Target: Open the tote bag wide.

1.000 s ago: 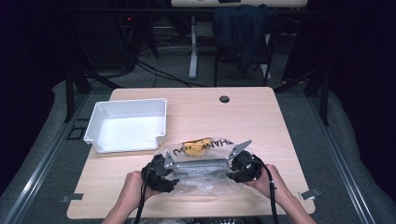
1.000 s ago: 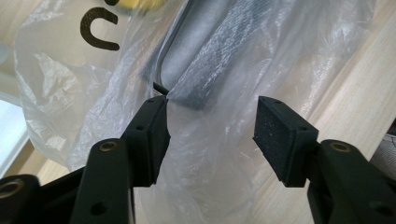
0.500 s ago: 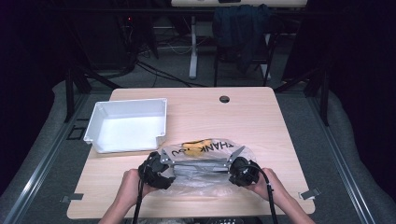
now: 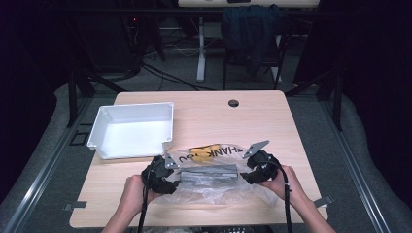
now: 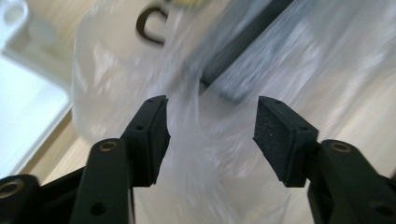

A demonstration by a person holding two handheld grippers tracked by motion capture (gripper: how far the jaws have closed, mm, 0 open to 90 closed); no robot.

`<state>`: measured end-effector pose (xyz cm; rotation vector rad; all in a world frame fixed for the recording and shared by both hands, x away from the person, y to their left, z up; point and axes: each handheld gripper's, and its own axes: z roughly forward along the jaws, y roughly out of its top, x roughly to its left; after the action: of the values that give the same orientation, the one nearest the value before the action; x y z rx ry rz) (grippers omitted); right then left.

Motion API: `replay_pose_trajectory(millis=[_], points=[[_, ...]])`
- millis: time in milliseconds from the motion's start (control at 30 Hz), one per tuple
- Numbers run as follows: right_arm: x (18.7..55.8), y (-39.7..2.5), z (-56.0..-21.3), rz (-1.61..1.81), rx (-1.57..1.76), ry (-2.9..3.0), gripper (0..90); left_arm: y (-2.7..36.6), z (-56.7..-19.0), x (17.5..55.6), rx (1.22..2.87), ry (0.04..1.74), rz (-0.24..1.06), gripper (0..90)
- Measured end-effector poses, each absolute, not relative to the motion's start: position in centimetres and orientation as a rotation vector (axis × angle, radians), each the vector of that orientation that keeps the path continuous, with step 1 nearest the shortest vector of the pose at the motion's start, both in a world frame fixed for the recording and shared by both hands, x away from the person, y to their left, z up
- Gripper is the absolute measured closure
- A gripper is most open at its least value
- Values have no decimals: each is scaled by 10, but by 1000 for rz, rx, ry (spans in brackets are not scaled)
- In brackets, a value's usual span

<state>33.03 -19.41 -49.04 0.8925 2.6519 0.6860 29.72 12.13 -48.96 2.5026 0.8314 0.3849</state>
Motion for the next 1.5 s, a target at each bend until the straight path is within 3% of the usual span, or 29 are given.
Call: replay_pose_trajectory(millis=[133, 333, 500, 600, 667, 833, 1000, 1333, 1500], points=[[338, -187, -486, 746, 857, 2689, 366, 106, -487, 285, 2456, 759, 362, 389], [347, -173, -493, 780, 844, 2708, 344, 76, -498, 278, 2476, 667, 385, 398], [358, -163, -497, 779, 837, 2760, 325, 63, -513, 278, 2524, 639, 434, 443], [368, -159, -504, 805, 888, 2785, 333, 61, -517, 279, 2534, 638, 461, 529], [373, -159, -507, 822, 917, 2823, 405, 61, -520, 279, 2532, 643, 472, 600], [374, -160, -508, 854, 929, 2842, 702, 59, -526, 279, 2560, 627, 469, 777], [375, -155, -507, 849, 921, 2818, 878, 55, -532, 280, 2603, 599, 460, 900], [405, -143, -512, 758, 945, 2761, 899, 56, -543, 279, 2660, 573, 332, 900], [418, -142, -520, 763, 993, 2771, 899, 61, -532, 278, 2606, 582, 340, 892]])
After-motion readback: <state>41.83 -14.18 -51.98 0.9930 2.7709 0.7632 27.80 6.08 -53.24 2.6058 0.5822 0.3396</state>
